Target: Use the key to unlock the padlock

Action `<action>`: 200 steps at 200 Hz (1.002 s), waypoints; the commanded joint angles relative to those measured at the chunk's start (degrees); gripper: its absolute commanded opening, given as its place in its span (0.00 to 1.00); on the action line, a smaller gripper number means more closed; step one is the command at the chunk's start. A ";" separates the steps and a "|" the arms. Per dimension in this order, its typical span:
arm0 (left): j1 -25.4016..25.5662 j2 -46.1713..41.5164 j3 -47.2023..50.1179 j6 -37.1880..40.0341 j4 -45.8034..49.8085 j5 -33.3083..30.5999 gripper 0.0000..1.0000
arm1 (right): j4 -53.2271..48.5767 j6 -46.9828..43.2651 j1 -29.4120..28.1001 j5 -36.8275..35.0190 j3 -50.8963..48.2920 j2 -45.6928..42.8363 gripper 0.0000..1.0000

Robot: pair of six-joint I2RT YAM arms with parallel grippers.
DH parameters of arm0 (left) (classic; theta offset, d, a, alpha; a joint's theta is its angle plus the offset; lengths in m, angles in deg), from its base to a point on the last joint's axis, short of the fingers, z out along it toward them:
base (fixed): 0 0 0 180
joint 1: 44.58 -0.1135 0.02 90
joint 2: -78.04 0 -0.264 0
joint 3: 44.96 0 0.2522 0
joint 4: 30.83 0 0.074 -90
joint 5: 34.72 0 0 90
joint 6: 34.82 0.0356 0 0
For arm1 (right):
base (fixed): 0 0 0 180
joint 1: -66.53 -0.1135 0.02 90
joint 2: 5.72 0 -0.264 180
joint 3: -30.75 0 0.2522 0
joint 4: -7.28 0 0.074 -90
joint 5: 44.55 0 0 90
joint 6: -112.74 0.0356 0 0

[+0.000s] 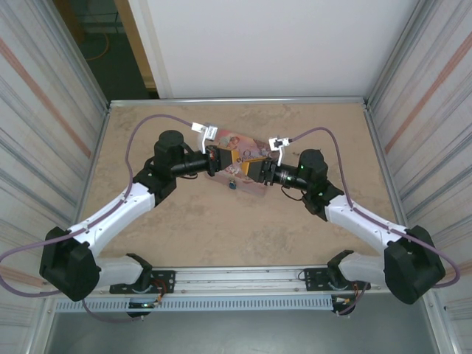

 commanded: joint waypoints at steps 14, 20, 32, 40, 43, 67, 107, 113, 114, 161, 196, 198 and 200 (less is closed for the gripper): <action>-0.49 -0.23 -0.69 0.74 -1.94 1.35 0.00 | 3.06 1.02 -0.98 1.01 3.07 1.30 0.36; -0.49 -0.18 -0.61 0.79 -1.94 1.25 0.00 | 3.19 1.01 -1.03 1.01 3.21 1.46 0.35; -0.48 -0.18 -0.60 0.78 -1.94 1.43 0.00 | 3.19 1.01 -1.13 1.01 3.62 1.78 0.34; -0.46 -0.18 -0.60 0.72 -1.94 1.39 0.00 | 3.19 1.02 -1.19 1.04 3.81 1.89 0.33; -0.45 -0.22 -0.55 0.71 -1.94 1.39 0.00 | 3.17 1.01 -1.16 1.03 3.89 1.95 0.33; -0.44 -0.27 -0.51 0.69 -2.03 1.43 0.00 | 3.28 1.01 -1.28 1.19 4.43 2.50 0.28; -0.39 -0.44 -0.29 0.76 -2.12 1.52 0.00 | 3.53 1.10 -1.46 1.31 4.61 2.99 0.20; -0.39 -0.44 -0.25 0.70 -2.12 1.46 0.00 | 3.50 1.12 -1.61 1.33 4.59 3.05 0.19; -0.39 -0.44 -0.25 0.66 -2.12 1.49 0.00 | 3.52 1.15 -1.63 1.30 4.60 3.05 0.19; -0.39 -0.53 -0.02 0.33 -2.71 1.35 0.00 | 3.56 1.25 -1.52 0.60 4.10 2.81 0.14; -0.39 -0.60 0.19 0.18 -3.07 1.52 0.00 | 3.28 1.12 -1.53 0.30 4.07 2.73 0.05; -0.46 -0.61 0.12 0.18 -3.08 1.59 0.00 | 3.28 1.10 -1.50 0.23 4.07 2.71 0.04; -0.41 -0.66 0.24 0.23 -3.15 1.65 0.00 | 3.17 1.10 -1.42 0.23 4.03 2.70 0.04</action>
